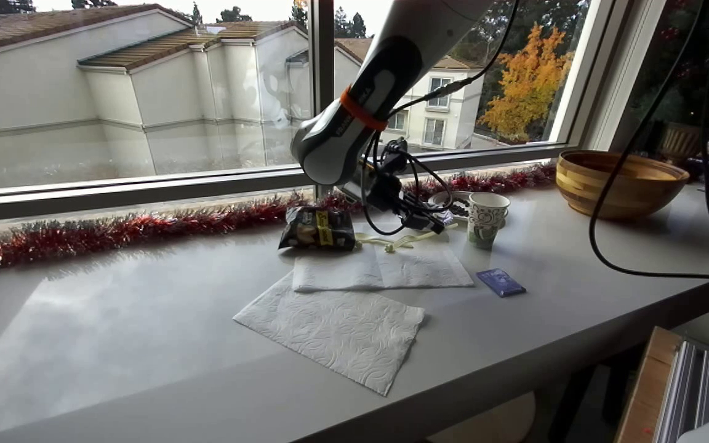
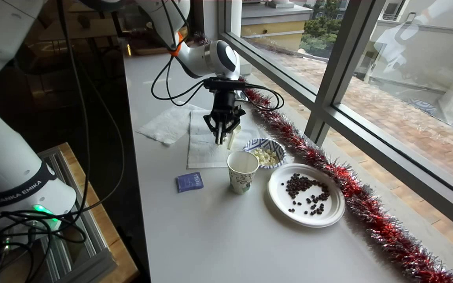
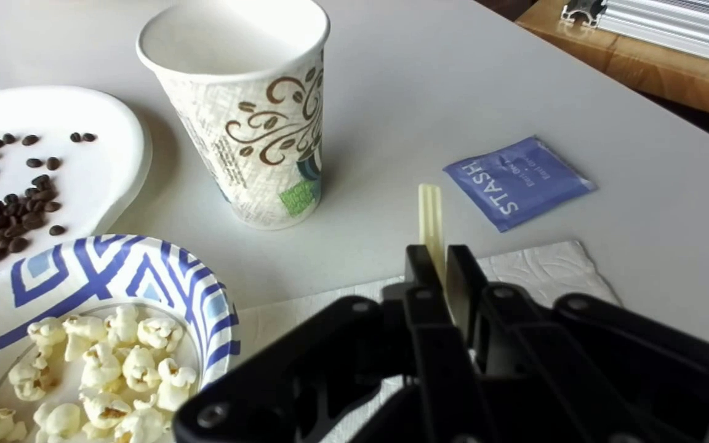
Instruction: Use the white fork to pick up the white object from the napkin and put it in the black and white bowl.
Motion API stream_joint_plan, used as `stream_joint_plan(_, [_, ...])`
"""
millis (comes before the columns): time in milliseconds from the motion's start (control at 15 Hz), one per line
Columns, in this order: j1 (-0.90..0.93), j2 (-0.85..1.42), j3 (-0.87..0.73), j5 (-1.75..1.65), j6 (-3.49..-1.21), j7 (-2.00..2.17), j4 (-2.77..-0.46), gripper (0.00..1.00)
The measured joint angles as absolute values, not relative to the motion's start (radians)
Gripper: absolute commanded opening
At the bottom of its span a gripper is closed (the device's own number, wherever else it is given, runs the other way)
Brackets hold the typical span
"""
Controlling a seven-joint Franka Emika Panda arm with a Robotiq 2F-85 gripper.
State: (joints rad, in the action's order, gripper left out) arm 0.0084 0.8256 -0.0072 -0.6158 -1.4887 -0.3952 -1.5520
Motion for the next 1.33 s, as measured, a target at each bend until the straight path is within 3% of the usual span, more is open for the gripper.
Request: stream_joint_plan(1333, [0.042,0.987,-0.001,-0.617,-1.302,-0.477,-1.329,0.03])
